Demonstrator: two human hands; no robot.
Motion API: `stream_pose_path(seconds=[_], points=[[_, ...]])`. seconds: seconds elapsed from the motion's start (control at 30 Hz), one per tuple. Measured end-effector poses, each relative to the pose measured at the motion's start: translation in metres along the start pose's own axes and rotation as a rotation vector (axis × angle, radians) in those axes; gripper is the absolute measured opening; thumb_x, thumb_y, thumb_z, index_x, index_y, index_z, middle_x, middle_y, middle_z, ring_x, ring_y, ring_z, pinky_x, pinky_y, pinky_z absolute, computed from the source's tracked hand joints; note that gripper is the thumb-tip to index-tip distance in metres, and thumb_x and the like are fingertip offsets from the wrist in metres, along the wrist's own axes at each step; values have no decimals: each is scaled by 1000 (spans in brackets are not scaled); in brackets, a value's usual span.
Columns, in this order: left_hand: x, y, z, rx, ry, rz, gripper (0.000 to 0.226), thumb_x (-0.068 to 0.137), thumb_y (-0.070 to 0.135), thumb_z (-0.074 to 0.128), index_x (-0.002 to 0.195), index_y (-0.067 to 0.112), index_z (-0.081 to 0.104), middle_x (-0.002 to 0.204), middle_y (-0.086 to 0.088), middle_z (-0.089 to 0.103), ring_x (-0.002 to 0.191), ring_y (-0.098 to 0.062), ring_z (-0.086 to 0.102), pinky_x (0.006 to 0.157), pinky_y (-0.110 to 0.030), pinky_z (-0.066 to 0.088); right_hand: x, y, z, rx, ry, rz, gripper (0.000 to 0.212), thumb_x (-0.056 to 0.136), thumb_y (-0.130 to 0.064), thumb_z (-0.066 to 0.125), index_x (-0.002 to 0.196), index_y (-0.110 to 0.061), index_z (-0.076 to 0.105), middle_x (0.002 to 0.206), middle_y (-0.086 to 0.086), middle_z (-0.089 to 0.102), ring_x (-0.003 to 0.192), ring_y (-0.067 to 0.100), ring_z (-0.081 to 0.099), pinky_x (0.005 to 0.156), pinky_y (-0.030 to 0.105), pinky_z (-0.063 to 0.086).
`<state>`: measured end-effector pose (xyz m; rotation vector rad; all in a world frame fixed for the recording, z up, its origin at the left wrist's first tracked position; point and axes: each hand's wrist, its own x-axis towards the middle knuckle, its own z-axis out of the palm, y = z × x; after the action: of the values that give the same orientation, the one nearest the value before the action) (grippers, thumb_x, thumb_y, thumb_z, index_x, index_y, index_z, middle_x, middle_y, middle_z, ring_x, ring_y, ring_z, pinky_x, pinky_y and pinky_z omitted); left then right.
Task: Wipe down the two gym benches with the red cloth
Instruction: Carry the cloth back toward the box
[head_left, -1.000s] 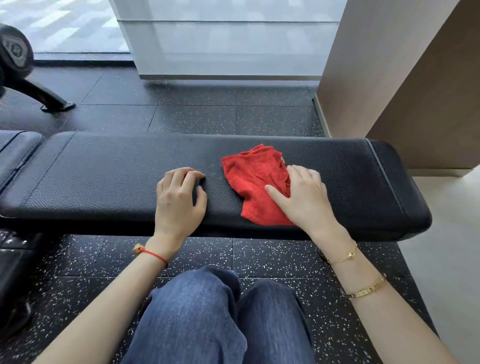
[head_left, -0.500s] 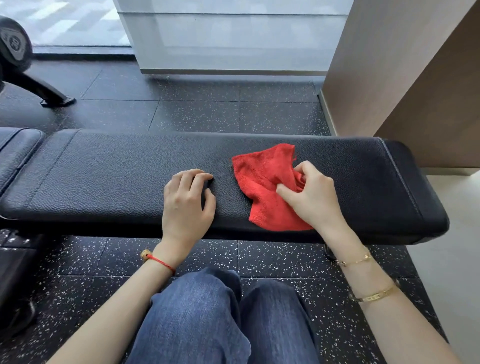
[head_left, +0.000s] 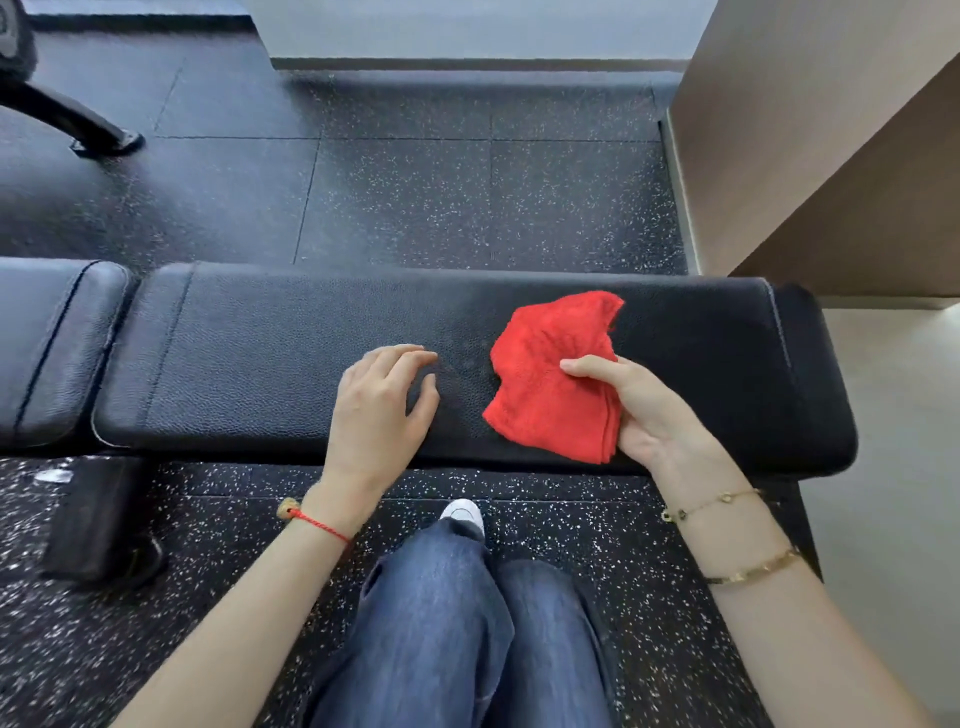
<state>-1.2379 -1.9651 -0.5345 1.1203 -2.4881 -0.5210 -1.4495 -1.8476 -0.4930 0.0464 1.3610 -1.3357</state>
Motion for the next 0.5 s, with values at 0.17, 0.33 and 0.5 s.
stream_pose_path(seconds=[0.17, 0.33, 0.5], points=[[4, 36, -88, -54, -16, -150, 14, 94, 22, 64, 106, 19, 70, 107, 5, 69, 104, -16, 60, 89, -26, 42, -69, -38, 40, 47, 79, 9, 24, 84, -10, 66, 108, -5, 67, 102, 14, 72, 88, 25, 68, 90, 39, 54], [9, 88, -201, -82, 12, -268, 14, 93, 22, 63, 105, 20, 71, 108, 7, 70, 104, -16, 60, 88, -26, 43, -156, -97, 93, 105, 45, -38, 15, 85, -15, 68, 98, -8, 71, 96, 10, 76, 84, 17, 72, 74, 28, 59], [19, 138, -314, -91, 35, -301, 15, 93, 19, 64, 106, 20, 71, 108, 8, 70, 102, -17, 63, 87, -35, 51, -234, -169, 143, 81, -8, -24, 18, 81, -16, 70, 97, -8, 72, 99, 11, 75, 87, 19, 72, 77, 29, 59]])
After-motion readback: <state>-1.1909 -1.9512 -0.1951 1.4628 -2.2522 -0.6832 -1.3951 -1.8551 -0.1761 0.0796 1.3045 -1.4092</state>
